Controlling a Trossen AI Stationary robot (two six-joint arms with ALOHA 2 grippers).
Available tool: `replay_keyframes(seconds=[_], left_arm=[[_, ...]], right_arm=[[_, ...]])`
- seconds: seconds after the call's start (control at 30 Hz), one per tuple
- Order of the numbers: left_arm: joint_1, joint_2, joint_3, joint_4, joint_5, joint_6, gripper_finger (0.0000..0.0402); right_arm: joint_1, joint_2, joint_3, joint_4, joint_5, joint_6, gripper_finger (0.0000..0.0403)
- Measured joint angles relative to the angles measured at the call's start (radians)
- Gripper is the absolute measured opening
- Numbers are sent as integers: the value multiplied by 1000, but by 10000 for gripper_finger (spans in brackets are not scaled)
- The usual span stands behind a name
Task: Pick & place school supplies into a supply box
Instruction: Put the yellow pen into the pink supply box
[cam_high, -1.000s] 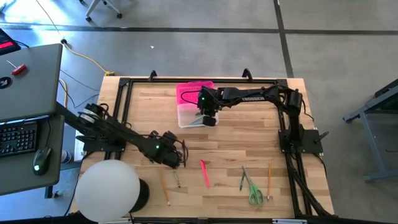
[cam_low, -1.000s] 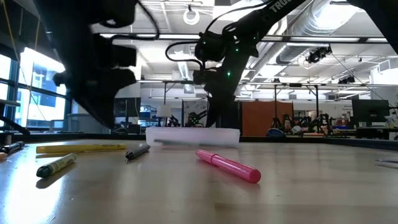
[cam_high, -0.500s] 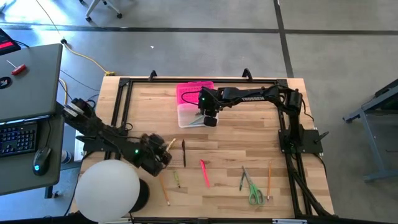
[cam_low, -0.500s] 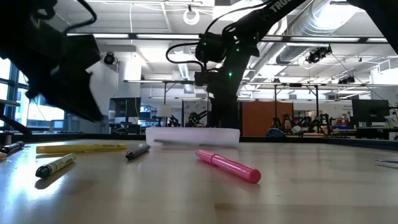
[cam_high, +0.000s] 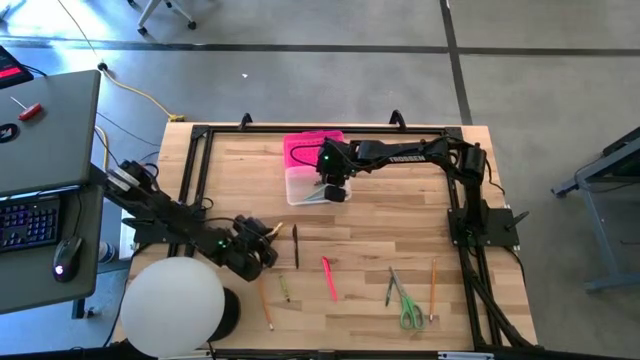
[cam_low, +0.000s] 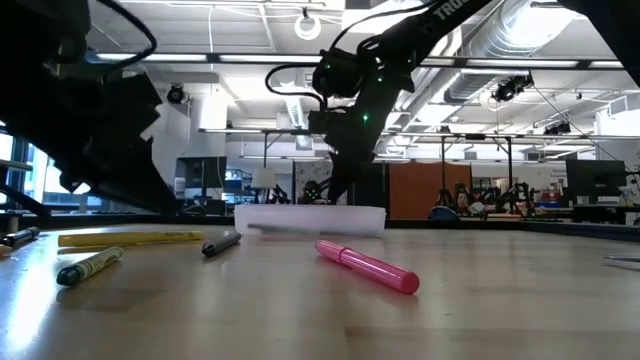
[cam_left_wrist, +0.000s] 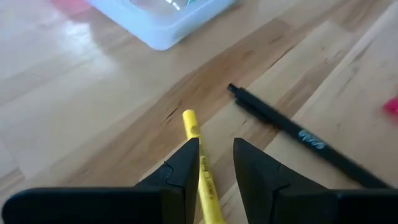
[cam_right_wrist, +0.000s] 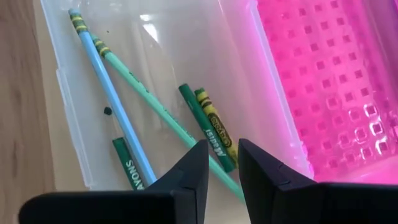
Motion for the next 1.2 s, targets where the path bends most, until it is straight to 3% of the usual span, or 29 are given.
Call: replay_keyframes(seconds=[0.27,0.57,0.67,0.8,0.93,1.2], left_arm=[[-1,169,2,63,-41,-115,131],[20,162,3,62,6,-131,127],[27,162,2,53,21,-146,99],[62,159,6,25,56,-151,33],[115,159,-10,56,70,-133,32],[164,163,-57,172,63,18,73]], right_arm=[[0,0,0,7,0,0,67],[0,0,0,8,0,0,67],[0,0,0,8,0,-1,67],[0,0,0,9,0,-1,67],[0,0,0,6,0,-1,67],[0,0,0,6,0,-1,67]])
